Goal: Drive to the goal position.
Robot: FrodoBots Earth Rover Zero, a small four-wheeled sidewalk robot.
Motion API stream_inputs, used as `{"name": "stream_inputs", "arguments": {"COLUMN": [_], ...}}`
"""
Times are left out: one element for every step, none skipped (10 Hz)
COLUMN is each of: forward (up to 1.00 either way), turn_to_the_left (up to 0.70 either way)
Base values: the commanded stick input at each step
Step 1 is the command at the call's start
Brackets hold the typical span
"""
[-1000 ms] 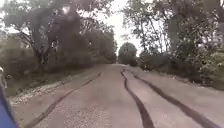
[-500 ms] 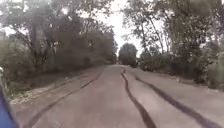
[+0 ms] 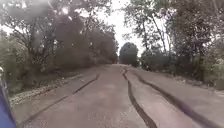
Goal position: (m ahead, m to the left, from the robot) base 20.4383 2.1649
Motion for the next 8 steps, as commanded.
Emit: {"name": "stream_inputs", "arguments": {"forward": [0.7, 0.7, 0.7, 0.7, 0.7, 0.7, 0.7, 0.7], "turn_to_the_left": [-0.01, -0.04, -0.08, -0.32, -0.13, -0.02, -0.01, -0.01]}}
